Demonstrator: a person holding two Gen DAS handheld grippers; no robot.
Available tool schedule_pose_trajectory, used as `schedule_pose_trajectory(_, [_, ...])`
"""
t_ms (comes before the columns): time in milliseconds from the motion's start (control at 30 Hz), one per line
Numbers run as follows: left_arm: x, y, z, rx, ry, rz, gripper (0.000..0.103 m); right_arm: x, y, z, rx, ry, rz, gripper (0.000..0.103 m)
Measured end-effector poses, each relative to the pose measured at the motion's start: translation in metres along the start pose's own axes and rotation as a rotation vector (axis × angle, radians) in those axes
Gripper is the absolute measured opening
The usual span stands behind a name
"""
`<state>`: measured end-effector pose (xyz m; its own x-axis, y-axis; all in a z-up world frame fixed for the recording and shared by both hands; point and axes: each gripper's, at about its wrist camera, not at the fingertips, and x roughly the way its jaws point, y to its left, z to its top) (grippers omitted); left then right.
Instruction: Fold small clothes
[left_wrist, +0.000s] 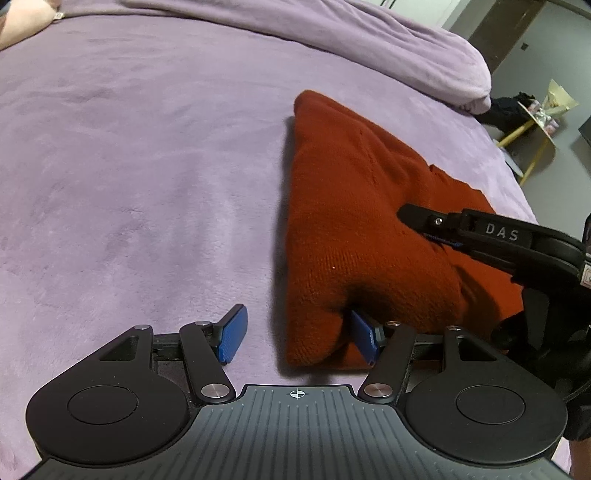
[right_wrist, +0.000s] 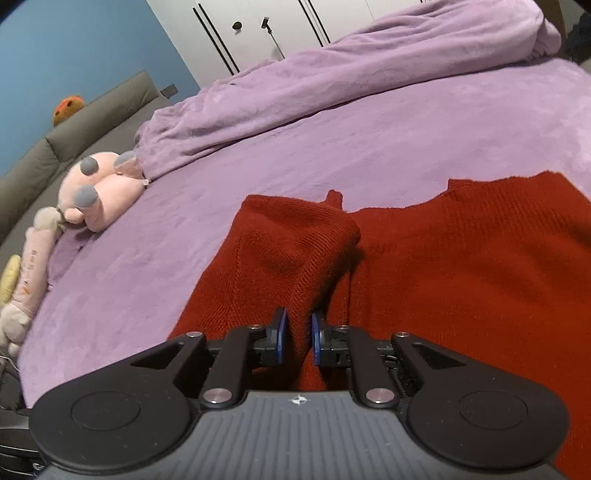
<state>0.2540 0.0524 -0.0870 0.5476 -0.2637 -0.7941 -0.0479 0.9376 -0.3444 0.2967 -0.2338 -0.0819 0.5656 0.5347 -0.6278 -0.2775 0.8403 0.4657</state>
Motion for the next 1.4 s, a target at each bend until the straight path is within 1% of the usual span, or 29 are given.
schedule_pose_trajectory(133, [0.000, 0.002, -0.001, 0.001, 0.006, -0.004, 0.067, 0.000, -0.005, 0.003, 0.026, 0.018, 0.030, 0.020])
schedule_pose_trajectory(267, [0.002, 0.002, 0.000, 0.003, 0.012, -0.008, 0.068, -0.005, -0.014, 0.006, 0.097, 0.010, 0.062, 0.029])
schedule_pose_trajectory(333, [0.002, 0.001, 0.000, 0.008, 0.012, -0.007, 0.068, -0.011, -0.018, 0.008, 0.134, -0.011, 0.077, 0.041])
schedule_pose_trajectory(367, [0.002, 0.001, -0.001, 0.011, 0.011, -0.007, 0.069, -0.012, -0.021, 0.009, 0.154, -0.015, 0.085, 0.043])
schedule_pose_trajectory(433, [0.003, -0.001, -0.001, 0.015, 0.011, -0.004, 0.069, -0.012, -0.023, 0.012, 0.164, -0.023, 0.069, 0.053])
schedule_pose_trajectory(500, [0.003, -0.002, -0.001, 0.017, 0.008, -0.002, 0.070, -0.009, -0.024, 0.014, 0.177, -0.021, 0.072, 0.055])
schedule_pose_trajectory(600, [0.003, -0.002, -0.002, 0.017, 0.006, -0.002, 0.070, 0.008, -0.024, 0.018, 0.200, 0.029, 0.112, 0.055])
schedule_pose_trajectory(667, [0.001, -0.003, -0.003, 0.022, 0.007, 0.001, 0.070, 0.015, -0.017, 0.019, 0.188, 0.038, 0.104, 0.044])
schedule_pose_trajectory(700, [0.000, -0.003, -0.003, 0.023, 0.007, 0.000, 0.070, 0.015, -0.010, 0.019, 0.161, 0.031, 0.111, 0.030])
schedule_pose_trajectory(733, [-0.002, -0.002, -0.004, 0.025, 0.009, -0.003, 0.070, 0.014, -0.004, 0.020, 0.135, 0.024, 0.109, 0.025])
schedule_pose_trajectory(800, [-0.005, -0.001, -0.006, 0.029, 0.015, -0.005, 0.070, 0.013, 0.004, 0.019, 0.102, 0.018, 0.117, 0.025])
schedule_pose_trajectory(867, [-0.006, -0.001, -0.009, 0.043, 0.014, -0.002, 0.070, 0.019, 0.006, 0.020, 0.103, 0.043, 0.112, 0.026])
schedule_pose_trajectory(933, [-0.005, -0.001, -0.011, 0.058, 0.012, 0.009, 0.070, 0.027, 0.008, 0.021, 0.098, 0.070, 0.103, 0.035])
schedule_pose_trajectory(1033, [-0.005, -0.001, -0.012, 0.061, 0.009, 0.017, 0.070, 0.033, 0.015, 0.022, 0.072, 0.076, 0.089, 0.037])
schedule_pose_trajectory(1067, [-0.005, -0.002, -0.011, 0.058, 0.009, 0.019, 0.070, 0.035, 0.019, 0.023, 0.056, 0.076, 0.076, 0.035])
schedule_pose_trajectory(1133, [-0.007, -0.001, -0.011, 0.048, 0.012, 0.024, 0.070, 0.034, 0.028, 0.023, -0.009, 0.069, 0.020, 0.012])
schedule_pose_trajectory(1200, [-0.012, -0.001, -0.012, 0.038, 0.009, 0.029, 0.070, 0.028, 0.040, 0.024, -0.098, 0.049, -0.032, 0.011])
schedule_pose_trajectory(1267, [-0.022, 0.000, -0.011, 0.031, -0.004, 0.026, 0.070, 0.008, 0.052, 0.028, -0.197, -0.003, -0.073, 0.010])
schedule_pose_trajectory(1333, [-0.034, 0.001, -0.009, 0.028, -0.029, 0.018, 0.070, -0.017, 0.055, 0.031, -0.250, -0.068, -0.088, 0.010])
schedule_pose_trajectory(1400, [-0.043, -0.001, -0.006, 0.023, -0.052, 0.001, 0.070, -0.043, 0.047, 0.030, -0.271, -0.132, -0.131, 0.010])
